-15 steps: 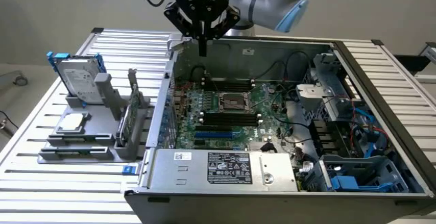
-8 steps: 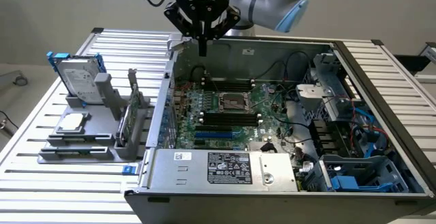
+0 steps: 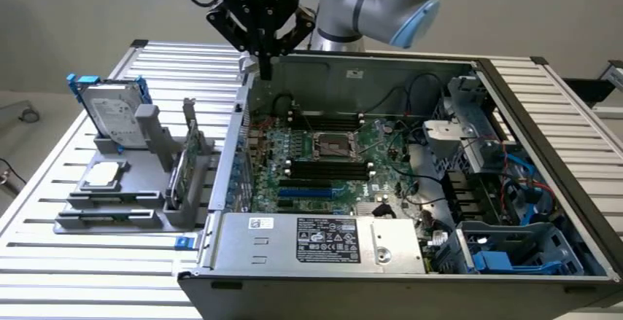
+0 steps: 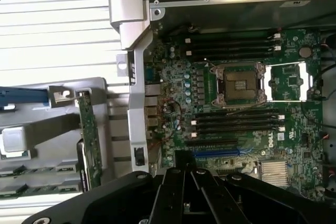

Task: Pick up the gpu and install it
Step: 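Reach for the gpu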

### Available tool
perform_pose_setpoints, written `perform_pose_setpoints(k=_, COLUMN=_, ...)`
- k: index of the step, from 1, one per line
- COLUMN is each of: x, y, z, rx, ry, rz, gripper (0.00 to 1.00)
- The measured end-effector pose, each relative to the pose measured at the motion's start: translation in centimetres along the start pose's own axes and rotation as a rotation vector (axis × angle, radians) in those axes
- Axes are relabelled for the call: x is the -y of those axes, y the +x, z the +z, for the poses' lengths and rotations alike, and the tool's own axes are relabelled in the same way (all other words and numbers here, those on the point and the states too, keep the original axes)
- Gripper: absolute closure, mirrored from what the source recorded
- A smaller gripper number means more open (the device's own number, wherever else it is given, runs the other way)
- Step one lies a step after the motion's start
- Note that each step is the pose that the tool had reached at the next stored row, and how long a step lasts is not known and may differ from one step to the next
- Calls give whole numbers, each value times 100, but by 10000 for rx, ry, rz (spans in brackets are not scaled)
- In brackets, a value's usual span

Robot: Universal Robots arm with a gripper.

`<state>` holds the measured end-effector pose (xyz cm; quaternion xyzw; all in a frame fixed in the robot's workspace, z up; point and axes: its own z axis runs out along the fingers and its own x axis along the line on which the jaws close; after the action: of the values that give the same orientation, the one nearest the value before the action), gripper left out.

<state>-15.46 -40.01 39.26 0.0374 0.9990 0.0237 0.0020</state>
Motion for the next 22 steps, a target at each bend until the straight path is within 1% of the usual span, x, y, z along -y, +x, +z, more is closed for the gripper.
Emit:
perform_pose_setpoints(k=19, x=16, y=864, z=47, rx=0, ry=3, rz=0, gripper=89)
perform_pose_setpoints(k=22, x=18, y=1002, z=60, rx=-7, ry=21, rz=-1, gripper=89)
